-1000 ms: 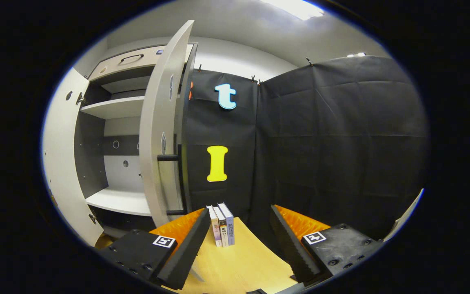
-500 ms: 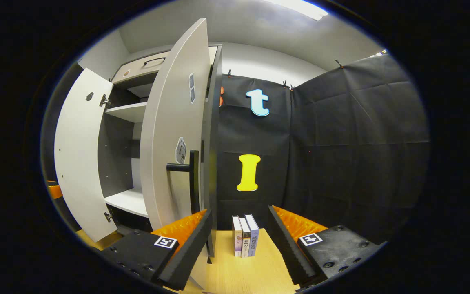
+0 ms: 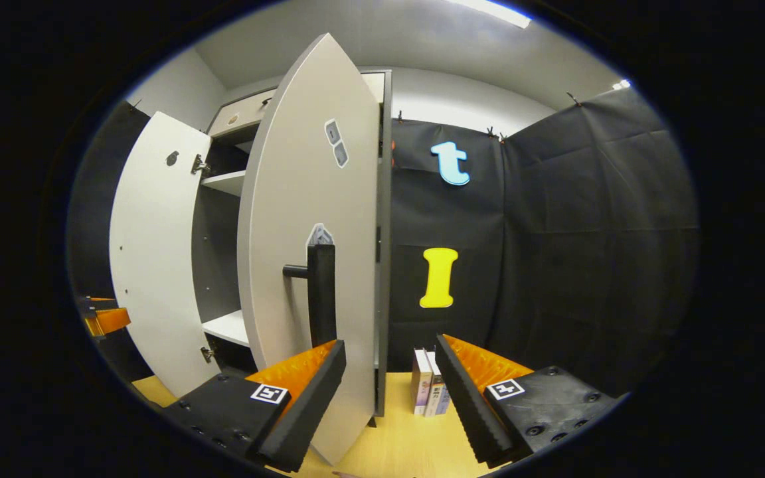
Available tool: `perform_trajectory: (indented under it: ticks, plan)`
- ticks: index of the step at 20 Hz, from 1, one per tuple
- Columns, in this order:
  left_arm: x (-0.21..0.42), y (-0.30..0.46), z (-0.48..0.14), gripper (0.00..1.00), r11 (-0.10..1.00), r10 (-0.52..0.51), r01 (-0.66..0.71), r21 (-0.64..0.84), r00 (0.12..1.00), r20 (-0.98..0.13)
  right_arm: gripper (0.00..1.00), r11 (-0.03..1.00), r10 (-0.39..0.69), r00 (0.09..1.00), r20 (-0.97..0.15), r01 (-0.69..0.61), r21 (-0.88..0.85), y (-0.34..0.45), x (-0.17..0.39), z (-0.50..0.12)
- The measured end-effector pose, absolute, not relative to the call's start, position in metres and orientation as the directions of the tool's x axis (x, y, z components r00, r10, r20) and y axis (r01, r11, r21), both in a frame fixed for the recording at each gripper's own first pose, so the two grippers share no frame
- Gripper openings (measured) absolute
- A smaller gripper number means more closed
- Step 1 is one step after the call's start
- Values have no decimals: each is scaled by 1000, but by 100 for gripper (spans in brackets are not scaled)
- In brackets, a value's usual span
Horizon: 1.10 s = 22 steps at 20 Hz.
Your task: Grasp the bottle in the cabinet with the left hand and place it on the coaster, then close the right door with the right hand and the left door with the left hand.
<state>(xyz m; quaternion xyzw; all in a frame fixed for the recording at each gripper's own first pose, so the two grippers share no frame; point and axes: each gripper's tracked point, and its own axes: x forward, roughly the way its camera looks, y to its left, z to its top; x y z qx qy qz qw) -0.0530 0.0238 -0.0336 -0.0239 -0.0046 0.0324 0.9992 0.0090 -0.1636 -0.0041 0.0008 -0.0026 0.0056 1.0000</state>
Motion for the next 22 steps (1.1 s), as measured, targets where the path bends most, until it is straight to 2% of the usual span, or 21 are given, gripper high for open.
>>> perform_trajectory:
  ticks: [8,17,22]
  plan:
    - [-71,72,-32,96,995,99,-99,-7,995,7,93,989,146,989,8,-146,-3,-54,58,-9]
    - [-100,155,-30,96,973,230,-230,-2,973,6,93,994,89,995,51,-86,-61,-20,101,-9]
    - [-119,182,-27,96,965,261,-261,13,965,17,93,998,48,998,51,-46,-44,-6,121,-16]
